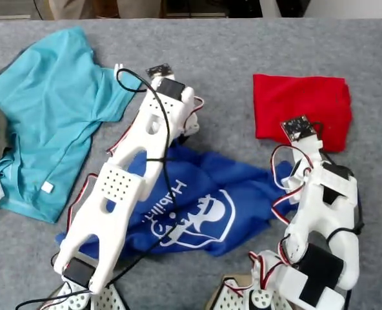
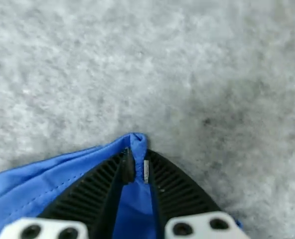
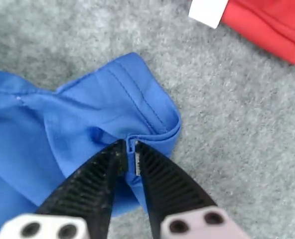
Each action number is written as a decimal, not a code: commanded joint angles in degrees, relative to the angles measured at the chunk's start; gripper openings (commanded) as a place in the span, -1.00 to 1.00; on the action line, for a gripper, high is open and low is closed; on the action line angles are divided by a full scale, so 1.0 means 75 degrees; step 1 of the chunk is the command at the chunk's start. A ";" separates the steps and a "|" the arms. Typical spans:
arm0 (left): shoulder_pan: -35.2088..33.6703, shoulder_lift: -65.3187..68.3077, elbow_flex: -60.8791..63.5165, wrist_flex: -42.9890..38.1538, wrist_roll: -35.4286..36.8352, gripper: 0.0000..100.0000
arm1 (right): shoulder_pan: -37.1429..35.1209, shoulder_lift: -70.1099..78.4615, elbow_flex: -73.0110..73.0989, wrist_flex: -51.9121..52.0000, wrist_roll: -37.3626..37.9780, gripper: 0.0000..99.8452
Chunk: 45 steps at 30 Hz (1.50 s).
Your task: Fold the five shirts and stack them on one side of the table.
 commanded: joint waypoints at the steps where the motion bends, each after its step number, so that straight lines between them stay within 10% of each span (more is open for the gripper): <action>1: -0.0621 -0.0018 0.0023 -0.0012 0.0164 -0.96 | -0.0123 -0.0053 -0.0006 -0.0129 -0.0082 -1.00; 13: -0.0645 -0.0697 -0.2848 0.0363 -0.1840 -0.96 | 0.0018 -0.0264 -0.0463 -0.0105 -0.1196 -1.00; 19: -0.1442 -0.2620 -0.2907 0.0375 -0.3622 -0.96 | 0.0088 -0.1893 -0.3522 0.2028 -0.2368 -1.00; 34: -0.4349 -0.7402 -0.2884 0.0387 -0.3950 -0.96 | -0.0381 -0.3311 -1.0274 0.2661 -0.2766 -1.00; 45: -0.5521 -1.2103 0.1594 0.0387 -0.4794 -0.96 | -0.0369 -0.3300 -1.3345 0.2684 -0.3434 -1.00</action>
